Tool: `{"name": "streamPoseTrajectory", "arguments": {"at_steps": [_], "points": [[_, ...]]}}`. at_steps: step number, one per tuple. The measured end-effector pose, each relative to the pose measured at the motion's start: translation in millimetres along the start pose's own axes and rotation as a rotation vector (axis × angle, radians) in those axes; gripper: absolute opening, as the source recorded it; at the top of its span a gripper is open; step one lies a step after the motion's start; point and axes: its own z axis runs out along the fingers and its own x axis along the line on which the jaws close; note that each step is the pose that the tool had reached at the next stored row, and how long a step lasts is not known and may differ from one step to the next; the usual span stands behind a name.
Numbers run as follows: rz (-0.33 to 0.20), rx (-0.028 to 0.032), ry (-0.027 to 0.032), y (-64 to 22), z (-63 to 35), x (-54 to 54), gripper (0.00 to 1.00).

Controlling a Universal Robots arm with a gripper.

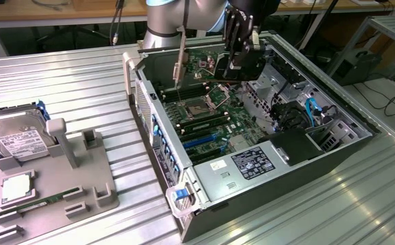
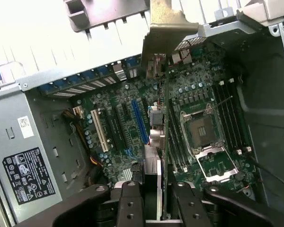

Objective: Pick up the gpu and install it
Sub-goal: 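Insert the gpu into the slot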

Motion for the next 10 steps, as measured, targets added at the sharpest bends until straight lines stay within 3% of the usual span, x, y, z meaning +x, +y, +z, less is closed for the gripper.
{"name": "streamPoseTrajectory", "arguments": {"at_steps": [10], "points": [[-0.127,-0.0015,0.0015,0.0,0.0,0.0,0.28]]}}
